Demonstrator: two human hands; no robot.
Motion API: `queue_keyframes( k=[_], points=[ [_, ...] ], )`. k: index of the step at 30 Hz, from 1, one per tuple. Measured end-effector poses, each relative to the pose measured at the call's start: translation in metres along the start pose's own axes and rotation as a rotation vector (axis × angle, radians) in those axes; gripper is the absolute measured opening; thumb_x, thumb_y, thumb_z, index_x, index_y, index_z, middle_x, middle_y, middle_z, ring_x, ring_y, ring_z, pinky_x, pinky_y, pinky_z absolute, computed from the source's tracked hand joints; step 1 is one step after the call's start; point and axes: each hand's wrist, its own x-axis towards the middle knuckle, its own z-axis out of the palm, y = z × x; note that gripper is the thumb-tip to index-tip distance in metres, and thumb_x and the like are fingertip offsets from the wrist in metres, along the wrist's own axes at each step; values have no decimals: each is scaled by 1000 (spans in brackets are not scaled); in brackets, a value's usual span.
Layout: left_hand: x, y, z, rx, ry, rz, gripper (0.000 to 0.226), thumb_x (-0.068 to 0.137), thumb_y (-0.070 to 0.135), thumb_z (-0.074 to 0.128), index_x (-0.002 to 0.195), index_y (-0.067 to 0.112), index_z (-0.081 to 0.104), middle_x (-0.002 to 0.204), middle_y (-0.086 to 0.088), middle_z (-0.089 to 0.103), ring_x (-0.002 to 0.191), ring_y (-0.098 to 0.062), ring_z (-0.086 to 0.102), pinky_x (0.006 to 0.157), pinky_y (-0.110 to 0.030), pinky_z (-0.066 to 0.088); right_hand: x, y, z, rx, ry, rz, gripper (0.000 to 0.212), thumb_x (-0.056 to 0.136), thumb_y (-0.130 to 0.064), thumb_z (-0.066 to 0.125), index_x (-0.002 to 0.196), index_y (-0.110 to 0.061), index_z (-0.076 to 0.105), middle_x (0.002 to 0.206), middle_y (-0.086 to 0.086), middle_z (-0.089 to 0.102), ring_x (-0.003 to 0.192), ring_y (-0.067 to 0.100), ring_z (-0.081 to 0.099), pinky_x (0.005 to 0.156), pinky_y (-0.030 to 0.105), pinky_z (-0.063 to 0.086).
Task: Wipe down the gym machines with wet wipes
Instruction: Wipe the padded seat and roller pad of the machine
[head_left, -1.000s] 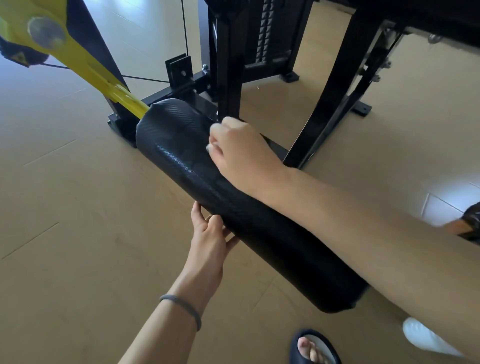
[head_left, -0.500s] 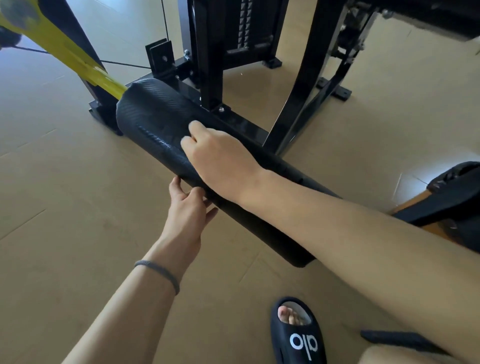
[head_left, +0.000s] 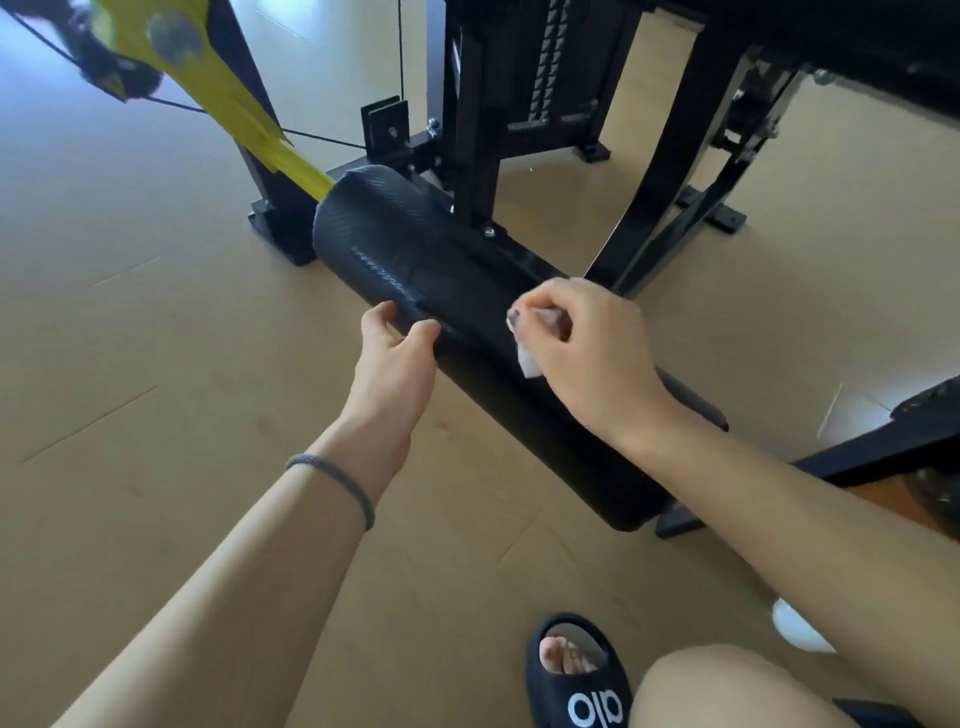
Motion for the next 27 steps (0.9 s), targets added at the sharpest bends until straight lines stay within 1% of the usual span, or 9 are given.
queue_keyframes(
  k=[2, 4, 7, 10, 12, 15, 19, 23, 27],
  points=[
    [-2, 16, -17, -49, 46, 33, 46, 100, 35, 50, 144, 34, 39, 126, 5, 58, 116, -16, 60, 103, -43, 52, 37, -33, 30, 205, -87, 75, 12, 96, -25, 65, 92, -17, 73, 77, -11, 69, 70, -4, 62, 65, 7, 44],
    [-6, 33, -40, -109, 93, 55, 33, 103, 28, 46, 136, 30, 49, 126, 2, 61, 114, -17, 63, 100, -41, 54, 68, -64, 60, 411, -175, 152, 14, 95, -22, 66, 92, -11, 74, 70, -8, 68, 64, 1, 62, 67, 17, 49],
    [-12, 51, -84, -130, 177, 100, 28, 103, 22, 45, 128, 25, 55, 118, -2, 65, 109, -20, 68, 96, -39, 57, 90, -107, 94, 639, -352, 279, 11, 95, -17, 66, 97, -8, 72, 85, 7, 69, 74, 16, 61, 68, 31, 51],
    [-30, 69, -126, -101, 247, 81, 26, 101, 18, 47, 125, 20, 58, 120, -7, 68, 105, -21, 72, 90, -36, 61, 85, -150, 109, 774, -497, 363, 6, 93, -9, 65, 89, -7, 69, 81, 12, 64, 68, 19, 56, 58, 29, 46],
    [-51, 86, -143, -75, 267, 29, 25, 100, 15, 50, 122, 17, 61, 116, -9, 70, 101, -21, 73, 87, -35, 62, 72, -179, 106, 802, -555, 457, 8, 93, -5, 62, 96, -3, 69, 77, 10, 62, 58, 15, 53, 50, 25, 41],
    [-89, 114, -157, -29, 254, -60, 18, 96, 7, 52, 108, 13, 63, 101, -7, 70, 87, -19, 72, 84, -35, 63, 48, -216, 77, 777, -583, 618, 20, 92, -6, 60, 107, 0, 71, 84, 11, 64, 56, 14, 53, 42, 22, 39],
    [-153, 155, -160, 57, 234, -153, 11, 94, 8, 57, 105, 9, 60, 105, -11, 71, 82, -18, 72, 75, -29, 64, 13, -256, 10, 789, -552, 814, 10, 91, -8, 57, 87, -10, 66, 75, 6, 62, 47, 11, 50, 42, 22, 39],
    [-225, 209, -150, 131, 169, -208, 9, 93, 10, 56, 102, 10, 57, 101, -11, 72, 77, -17, 72, 75, -31, 64, -25, -292, -61, 728, -599, 809, 17, 99, -21, 49, 92, -17, 64, 72, 0, 63, 55, 11, 50, 52, 24, 40],
    [-289, 258, -136, 291, 132, -171, 8, 94, 17, 56, 100, 12, 57, 91, -4, 69, 78, -15, 68, 75, -29, 64, -59, -324, -135, 848, -591, 817, 32, 102, -43, 48, 98, -20, 70, 75, -4, 67, 63, 11, 54, 59, 24, 45]
  ],
)
